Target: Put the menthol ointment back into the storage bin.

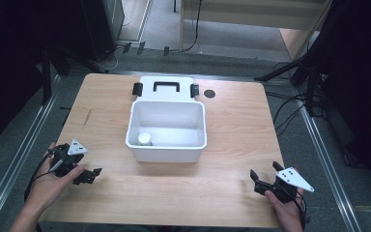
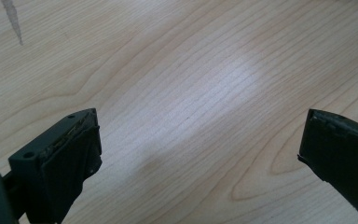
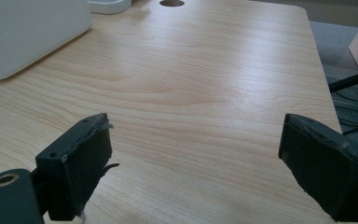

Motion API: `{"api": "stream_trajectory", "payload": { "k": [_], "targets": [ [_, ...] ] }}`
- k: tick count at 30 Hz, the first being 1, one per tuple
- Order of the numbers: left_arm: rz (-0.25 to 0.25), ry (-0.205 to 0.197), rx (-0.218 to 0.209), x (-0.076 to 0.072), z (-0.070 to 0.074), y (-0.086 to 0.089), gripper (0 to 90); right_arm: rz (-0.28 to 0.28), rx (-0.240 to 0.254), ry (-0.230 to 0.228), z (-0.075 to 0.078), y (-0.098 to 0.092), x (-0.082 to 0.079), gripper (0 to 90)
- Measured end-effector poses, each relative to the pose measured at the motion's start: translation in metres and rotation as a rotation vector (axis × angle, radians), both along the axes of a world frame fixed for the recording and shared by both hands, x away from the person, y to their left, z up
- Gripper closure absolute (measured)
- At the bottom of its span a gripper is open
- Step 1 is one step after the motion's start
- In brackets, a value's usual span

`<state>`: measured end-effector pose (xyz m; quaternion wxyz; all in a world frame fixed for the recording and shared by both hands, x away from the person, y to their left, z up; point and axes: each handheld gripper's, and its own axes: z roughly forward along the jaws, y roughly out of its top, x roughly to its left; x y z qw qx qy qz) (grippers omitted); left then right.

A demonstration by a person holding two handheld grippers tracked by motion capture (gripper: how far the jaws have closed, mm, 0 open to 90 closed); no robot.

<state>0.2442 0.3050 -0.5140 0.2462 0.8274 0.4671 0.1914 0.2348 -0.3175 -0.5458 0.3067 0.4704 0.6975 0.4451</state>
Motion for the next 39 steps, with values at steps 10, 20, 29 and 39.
{"api": "stream_trajectory", "payload": {
  "k": [10, 20, 29, 39],
  "targets": [
    [0.103, -0.141, -0.129, -0.021, -0.011, 0.021, 0.0, -0.001, 0.0, 0.001, 0.0, 0.0, 0.0, 9.6],
    [0.185, -0.239, -0.174, -0.04, -0.027, 0.037, 0.0, -0.003, -0.001, 0.004, 0.0, 0.0, 0.0, 9.6],
    [0.257, -0.298, -0.195, -0.058, -0.037, 0.053, 0.0, -0.001, -0.001, 0.005, 0.0, 0.0, 0.001, 9.6],
    [0.355, -0.408, -0.34, -0.064, -0.036, 0.073, 0.0, 0.002, 0.007, 0.004, 0.0, -0.001, 0.0, 9.6]
  ]
}}
